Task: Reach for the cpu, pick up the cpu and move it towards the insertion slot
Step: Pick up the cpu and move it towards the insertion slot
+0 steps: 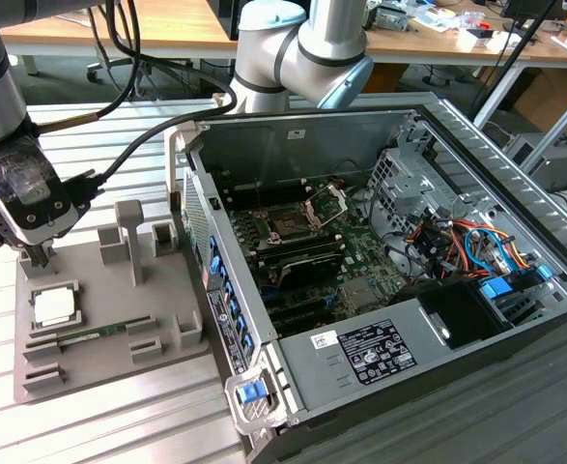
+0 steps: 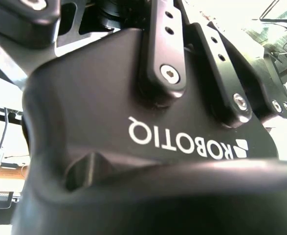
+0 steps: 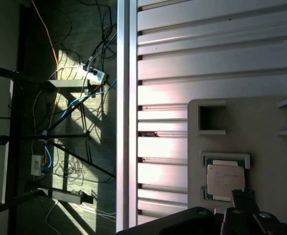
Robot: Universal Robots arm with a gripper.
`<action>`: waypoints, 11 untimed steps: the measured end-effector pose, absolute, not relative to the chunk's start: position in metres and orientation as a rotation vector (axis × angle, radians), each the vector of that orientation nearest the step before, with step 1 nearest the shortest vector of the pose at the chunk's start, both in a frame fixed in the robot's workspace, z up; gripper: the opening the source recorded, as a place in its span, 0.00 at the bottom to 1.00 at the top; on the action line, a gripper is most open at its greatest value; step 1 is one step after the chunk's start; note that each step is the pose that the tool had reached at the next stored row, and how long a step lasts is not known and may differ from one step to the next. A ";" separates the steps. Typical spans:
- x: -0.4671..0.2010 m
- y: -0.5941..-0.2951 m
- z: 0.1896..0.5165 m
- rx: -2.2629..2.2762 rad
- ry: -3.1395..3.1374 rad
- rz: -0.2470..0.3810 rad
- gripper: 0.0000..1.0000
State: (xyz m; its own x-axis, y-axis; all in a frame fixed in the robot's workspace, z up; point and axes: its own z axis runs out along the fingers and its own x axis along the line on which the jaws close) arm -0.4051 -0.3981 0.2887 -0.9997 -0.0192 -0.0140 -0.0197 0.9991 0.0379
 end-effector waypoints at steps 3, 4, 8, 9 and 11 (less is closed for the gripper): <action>-0.405 -0.398 0.288 -0.030 3.127 0.060 0.11; -0.405 -0.398 0.287 -0.030 3.127 0.059 0.11; -0.405 -0.398 0.287 -0.030 3.127 0.059 0.11; -0.405 -0.398 0.286 -0.030 3.127 0.059 0.11; -0.405 -0.398 0.286 -0.030 3.127 0.059 0.11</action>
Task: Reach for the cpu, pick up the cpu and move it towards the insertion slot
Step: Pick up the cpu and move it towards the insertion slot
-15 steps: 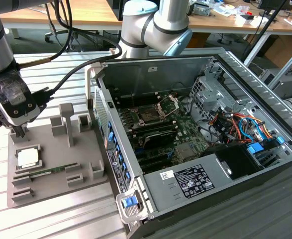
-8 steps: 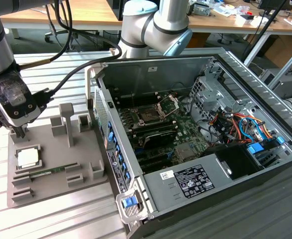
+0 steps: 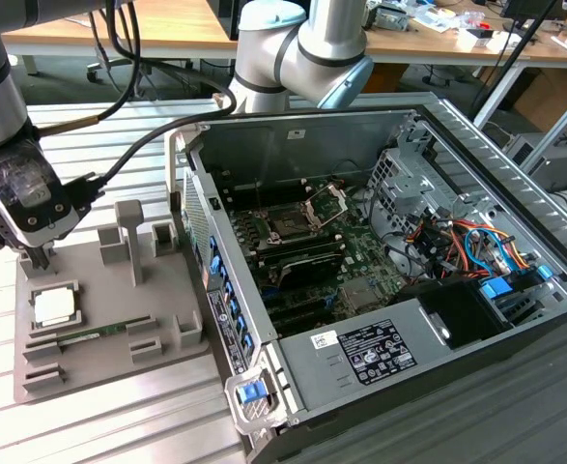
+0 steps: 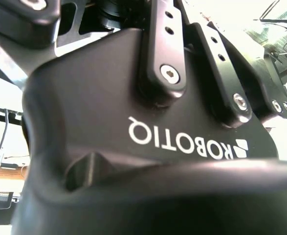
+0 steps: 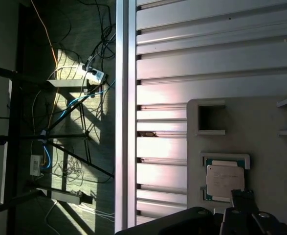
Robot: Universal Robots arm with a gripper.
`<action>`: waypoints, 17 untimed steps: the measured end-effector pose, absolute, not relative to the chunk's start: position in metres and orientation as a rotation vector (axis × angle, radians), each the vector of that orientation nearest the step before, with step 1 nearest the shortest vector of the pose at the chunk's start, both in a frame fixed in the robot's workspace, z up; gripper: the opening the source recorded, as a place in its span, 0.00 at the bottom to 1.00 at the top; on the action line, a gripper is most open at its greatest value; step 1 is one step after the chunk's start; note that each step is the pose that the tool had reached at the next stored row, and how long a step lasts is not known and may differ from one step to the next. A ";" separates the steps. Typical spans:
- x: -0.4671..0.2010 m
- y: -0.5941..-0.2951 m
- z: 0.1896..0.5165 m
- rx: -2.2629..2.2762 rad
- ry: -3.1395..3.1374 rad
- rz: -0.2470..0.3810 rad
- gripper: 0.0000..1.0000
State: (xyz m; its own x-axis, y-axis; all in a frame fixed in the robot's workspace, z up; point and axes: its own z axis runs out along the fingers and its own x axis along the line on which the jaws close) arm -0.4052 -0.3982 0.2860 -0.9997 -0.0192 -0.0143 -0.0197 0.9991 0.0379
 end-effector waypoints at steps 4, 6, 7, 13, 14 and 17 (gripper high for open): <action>-0.405 -0.398 0.284 -0.030 3.127 0.059 0.11; -0.405 -0.398 0.283 -0.030 3.127 0.059 0.11; -0.405 -0.398 0.283 -0.030 3.127 0.059 0.11; -0.405 -0.398 0.282 -0.030 3.127 0.059 0.11; -0.405 -0.398 0.282 -0.030 3.126 0.059 0.11; -0.405 -0.398 0.281 -0.030 3.126 0.059 0.11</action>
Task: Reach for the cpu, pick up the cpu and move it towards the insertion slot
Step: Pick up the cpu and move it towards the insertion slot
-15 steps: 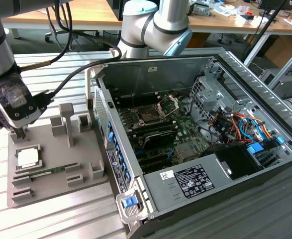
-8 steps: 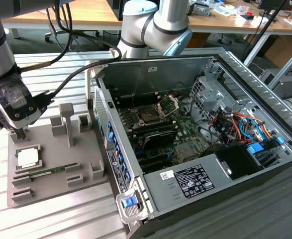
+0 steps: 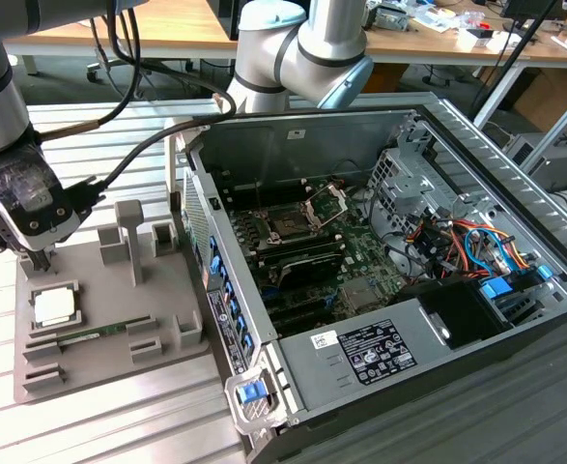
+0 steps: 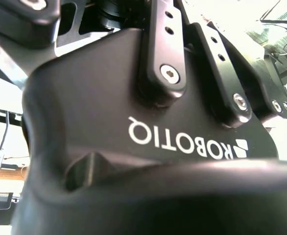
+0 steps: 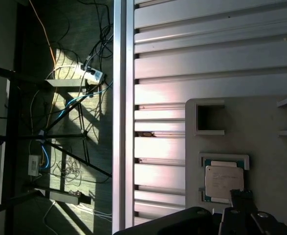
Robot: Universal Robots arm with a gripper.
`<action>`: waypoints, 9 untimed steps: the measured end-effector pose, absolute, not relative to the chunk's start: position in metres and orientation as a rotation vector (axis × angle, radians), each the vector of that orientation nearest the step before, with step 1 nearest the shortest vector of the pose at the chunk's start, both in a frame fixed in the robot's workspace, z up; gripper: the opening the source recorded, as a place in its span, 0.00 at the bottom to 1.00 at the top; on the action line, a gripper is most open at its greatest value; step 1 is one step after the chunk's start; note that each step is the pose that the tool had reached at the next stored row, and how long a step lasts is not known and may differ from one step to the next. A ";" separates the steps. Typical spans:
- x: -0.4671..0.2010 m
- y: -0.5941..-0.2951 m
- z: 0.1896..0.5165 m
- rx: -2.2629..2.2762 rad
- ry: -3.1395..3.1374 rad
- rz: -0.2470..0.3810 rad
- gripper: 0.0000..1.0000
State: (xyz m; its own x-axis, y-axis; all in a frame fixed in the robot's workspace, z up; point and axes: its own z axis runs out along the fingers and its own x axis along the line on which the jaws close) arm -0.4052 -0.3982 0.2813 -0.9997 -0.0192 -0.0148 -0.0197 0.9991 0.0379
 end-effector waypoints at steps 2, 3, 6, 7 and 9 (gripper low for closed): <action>-0.405 -0.398 0.281 -0.031 3.126 0.059 0.11; -0.405 -0.398 0.281 -0.030 3.126 0.059 0.11; -0.405 -0.398 0.280 -0.030 3.126 0.059 0.11; -0.405 -0.398 0.280 -0.030 3.126 0.059 0.11; -0.405 -0.398 0.279 -0.030 3.126 0.059 0.11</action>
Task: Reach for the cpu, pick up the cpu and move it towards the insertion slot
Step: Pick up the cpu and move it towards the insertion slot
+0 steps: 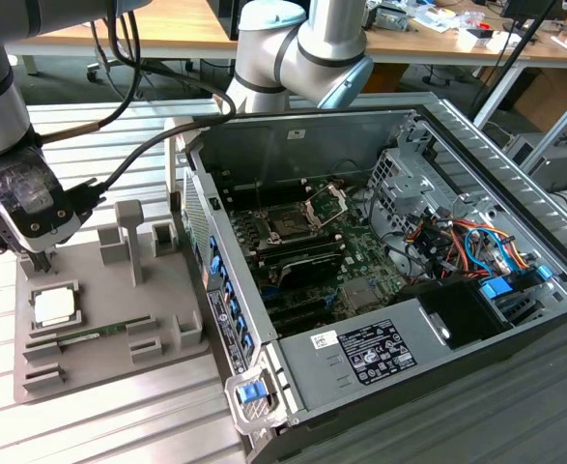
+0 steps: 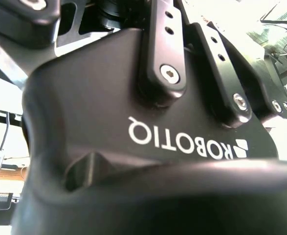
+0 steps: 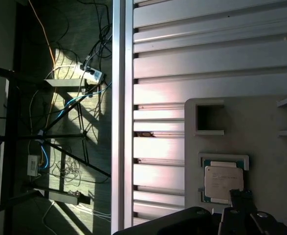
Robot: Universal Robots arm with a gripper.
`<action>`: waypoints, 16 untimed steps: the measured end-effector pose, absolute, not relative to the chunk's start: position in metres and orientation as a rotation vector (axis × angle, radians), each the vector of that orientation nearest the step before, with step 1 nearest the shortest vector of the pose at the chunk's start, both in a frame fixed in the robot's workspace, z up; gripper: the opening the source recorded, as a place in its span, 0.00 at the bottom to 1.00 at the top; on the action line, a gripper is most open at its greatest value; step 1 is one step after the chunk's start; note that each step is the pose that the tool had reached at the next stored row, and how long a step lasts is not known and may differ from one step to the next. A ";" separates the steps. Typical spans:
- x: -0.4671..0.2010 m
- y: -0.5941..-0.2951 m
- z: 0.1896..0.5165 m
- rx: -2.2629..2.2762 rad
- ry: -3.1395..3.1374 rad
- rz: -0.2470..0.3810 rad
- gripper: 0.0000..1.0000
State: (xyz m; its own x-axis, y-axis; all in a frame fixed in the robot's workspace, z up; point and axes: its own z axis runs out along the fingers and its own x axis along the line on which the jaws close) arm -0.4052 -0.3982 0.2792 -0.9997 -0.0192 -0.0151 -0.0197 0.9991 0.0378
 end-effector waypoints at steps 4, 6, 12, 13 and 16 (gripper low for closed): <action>-0.405 -0.398 0.279 -0.031 3.126 0.059 0.11; -0.405 -0.398 0.278 -0.030 3.126 0.059 0.11; -0.405 -0.398 0.276 -0.030 3.126 0.059 0.11; -0.405 -0.398 0.275 -0.030 3.126 0.059 0.11; -0.405 -0.398 0.274 -0.030 3.126 0.059 0.11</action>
State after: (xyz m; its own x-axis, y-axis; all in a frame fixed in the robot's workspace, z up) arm -0.4052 -0.3982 0.2740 -0.9997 -0.0192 -0.0156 -0.0198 0.9991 0.0378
